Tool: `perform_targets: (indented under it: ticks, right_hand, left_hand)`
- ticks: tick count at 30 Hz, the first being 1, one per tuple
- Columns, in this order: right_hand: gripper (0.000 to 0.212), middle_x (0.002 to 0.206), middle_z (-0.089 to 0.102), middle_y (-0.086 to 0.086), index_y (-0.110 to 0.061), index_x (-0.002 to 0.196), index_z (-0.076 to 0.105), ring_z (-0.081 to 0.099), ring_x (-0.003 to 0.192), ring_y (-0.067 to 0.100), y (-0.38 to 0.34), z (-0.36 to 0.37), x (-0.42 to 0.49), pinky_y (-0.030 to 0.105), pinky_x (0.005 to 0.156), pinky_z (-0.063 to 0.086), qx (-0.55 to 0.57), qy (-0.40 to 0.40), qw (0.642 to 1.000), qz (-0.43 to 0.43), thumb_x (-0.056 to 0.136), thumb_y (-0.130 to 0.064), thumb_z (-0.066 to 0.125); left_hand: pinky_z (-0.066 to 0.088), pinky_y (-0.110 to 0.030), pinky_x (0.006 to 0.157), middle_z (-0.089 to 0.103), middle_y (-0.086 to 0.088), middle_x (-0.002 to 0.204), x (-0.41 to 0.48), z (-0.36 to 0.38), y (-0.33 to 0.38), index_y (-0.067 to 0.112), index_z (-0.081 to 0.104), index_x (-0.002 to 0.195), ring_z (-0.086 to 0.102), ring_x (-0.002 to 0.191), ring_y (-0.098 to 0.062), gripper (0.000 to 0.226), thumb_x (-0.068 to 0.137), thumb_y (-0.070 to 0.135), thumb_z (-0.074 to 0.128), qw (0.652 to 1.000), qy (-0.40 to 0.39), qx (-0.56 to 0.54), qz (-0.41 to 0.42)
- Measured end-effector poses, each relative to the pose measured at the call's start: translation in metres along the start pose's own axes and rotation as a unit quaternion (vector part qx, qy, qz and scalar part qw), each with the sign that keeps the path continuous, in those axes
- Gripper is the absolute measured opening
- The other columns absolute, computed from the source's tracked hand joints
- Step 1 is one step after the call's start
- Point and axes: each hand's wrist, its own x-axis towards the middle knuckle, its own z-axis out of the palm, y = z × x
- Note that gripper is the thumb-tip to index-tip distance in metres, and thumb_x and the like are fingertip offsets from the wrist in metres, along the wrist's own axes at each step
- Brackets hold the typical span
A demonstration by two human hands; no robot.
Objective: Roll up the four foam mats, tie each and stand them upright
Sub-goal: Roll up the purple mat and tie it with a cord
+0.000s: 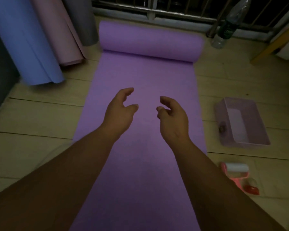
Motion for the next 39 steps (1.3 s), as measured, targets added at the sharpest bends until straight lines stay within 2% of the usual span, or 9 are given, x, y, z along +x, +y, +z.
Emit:
perform_targets:
  ticks: [3,8,13,19,24,28,32,39]
  right_hand:
    - [0.03,0.11,0.059,-0.024,-0.03,0.123,0.061,0.063,0.1,0.007,0.016,0.002,0.013,0.035,0.095,0.054,0.023,0.025,0.999,-0.02,0.098,-0.014,0.054]
    - [0.029,0.11,0.061,-0.021,-0.031,0.117,0.061,0.065,0.096,0.009,0.031,-0.004,0.024,0.042,0.093,0.055,0.046,0.056,0.996,-0.047,0.096,-0.011,0.054]
    - [0.028,0.107,0.063,-0.019,-0.03,0.113,0.063,0.065,0.095,0.013,0.04,-0.018,0.026,0.044,0.092,0.055,0.066,0.082,0.993,-0.057,0.095,-0.009,0.054]
    - [0.028,0.106,0.062,-0.022,-0.029,0.115,0.064,0.065,0.092,0.009,0.042,-0.025,0.014,0.041,0.093,0.054,0.051,0.069,0.995,-0.053,0.095,-0.011,0.054]
    - [0.029,0.104,0.061,-0.023,-0.026,0.118,0.063,0.063,0.087,0.004,0.035,-0.029,0.011,0.037,0.091,0.055,0.052,0.063,0.995,-0.056,0.097,-0.01,0.053]
    - [0.028,0.11,0.063,-0.016,-0.027,0.119,0.063,0.063,0.094,0.006,0.041,-0.025,0.007,0.038,0.093,0.054,0.044,0.051,0.996,-0.056,0.098,-0.011,0.052]
    - [0.028,0.108,0.063,-0.017,-0.026,0.119,0.063,0.064,0.089,0.005,0.046,-0.017,0.004,0.039,0.092,0.055,0.042,0.044,0.997,-0.051,0.098,-0.012,0.052]
    - [0.027,0.119,0.064,-0.008,-0.025,0.12,0.063,0.064,0.094,0.007,0.05,-0.008,-0.011,0.035,0.089,0.056,0.036,0.039,0.998,-0.044,0.099,-0.012,0.051]
  left_hand:
    - [0.036,-0.027,0.102,0.047,0.012,0.137,0.006,0.021,-0.011,0.031,0.049,0.135,0.04,0.126,-0.003,0.05,0.093,0.008,0.059,1.0,-0.012,-0.001,0.018]
    - [0.037,-0.025,0.101,0.049,0.015,0.131,0.009,0.029,-0.03,0.03,0.051,0.134,0.041,0.128,-0.004,0.049,0.092,0.007,0.06,0.999,-0.004,-0.013,0.03]
    - [0.038,-0.026,0.097,0.051,0.01,0.132,0.012,0.031,-0.033,0.028,0.054,0.131,0.043,0.127,-0.006,0.046,0.091,0.005,0.061,0.999,0.006,-0.019,0.03]
    - [0.037,-0.025,0.095,0.051,0.008,0.135,-0.002,0.051,-0.034,0.031,0.054,0.128,0.044,0.128,-0.009,0.046,0.091,0.006,0.061,0.999,-0.011,-0.006,0.039]
    - [0.038,-0.031,0.105,0.048,0.01,0.14,-0.011,0.064,-0.027,0.031,0.051,0.134,0.041,0.13,-0.007,0.048,0.093,0.008,0.059,0.997,-0.041,0.02,0.06]
    - [0.037,-0.031,0.106,0.048,0.011,0.141,-0.012,0.057,-0.031,0.031,0.05,0.135,0.04,0.131,-0.007,0.048,0.093,0.008,0.059,0.997,-0.038,0.032,0.064]
    - [0.038,-0.032,0.107,0.049,0.01,0.141,-0.01,0.047,-0.034,0.029,0.051,0.134,0.041,0.131,-0.009,0.048,0.093,0.007,0.059,0.998,-0.02,0.027,0.056]
    - [0.038,-0.03,0.104,0.049,0.009,0.14,-0.02,0.026,-0.045,0.029,0.052,0.134,0.041,0.131,-0.007,0.047,0.093,0.008,0.059,0.998,-0.015,0.033,0.05]
